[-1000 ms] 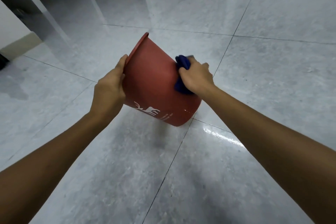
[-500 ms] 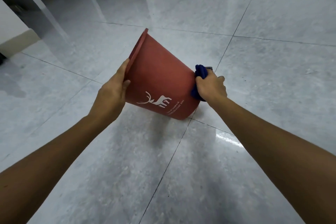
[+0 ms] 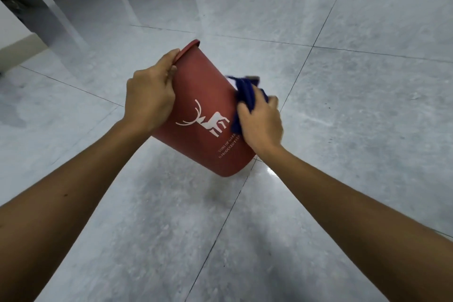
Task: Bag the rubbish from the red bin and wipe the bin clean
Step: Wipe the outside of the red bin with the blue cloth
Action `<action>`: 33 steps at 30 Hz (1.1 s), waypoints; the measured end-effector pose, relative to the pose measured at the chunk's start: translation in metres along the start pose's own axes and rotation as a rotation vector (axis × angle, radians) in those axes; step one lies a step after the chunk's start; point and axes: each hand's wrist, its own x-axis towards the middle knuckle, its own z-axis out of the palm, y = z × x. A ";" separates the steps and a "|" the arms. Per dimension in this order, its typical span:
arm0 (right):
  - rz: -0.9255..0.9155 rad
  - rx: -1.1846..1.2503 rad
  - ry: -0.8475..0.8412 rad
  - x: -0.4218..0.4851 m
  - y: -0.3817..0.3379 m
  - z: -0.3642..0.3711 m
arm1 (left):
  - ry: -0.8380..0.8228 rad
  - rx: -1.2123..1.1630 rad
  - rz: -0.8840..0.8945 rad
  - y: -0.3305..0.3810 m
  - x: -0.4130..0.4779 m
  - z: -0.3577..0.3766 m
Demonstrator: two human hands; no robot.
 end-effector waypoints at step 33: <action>0.465 1.184 -0.093 0.046 -0.033 -0.132 | -0.339 -1.024 -0.959 0.015 -0.012 -0.025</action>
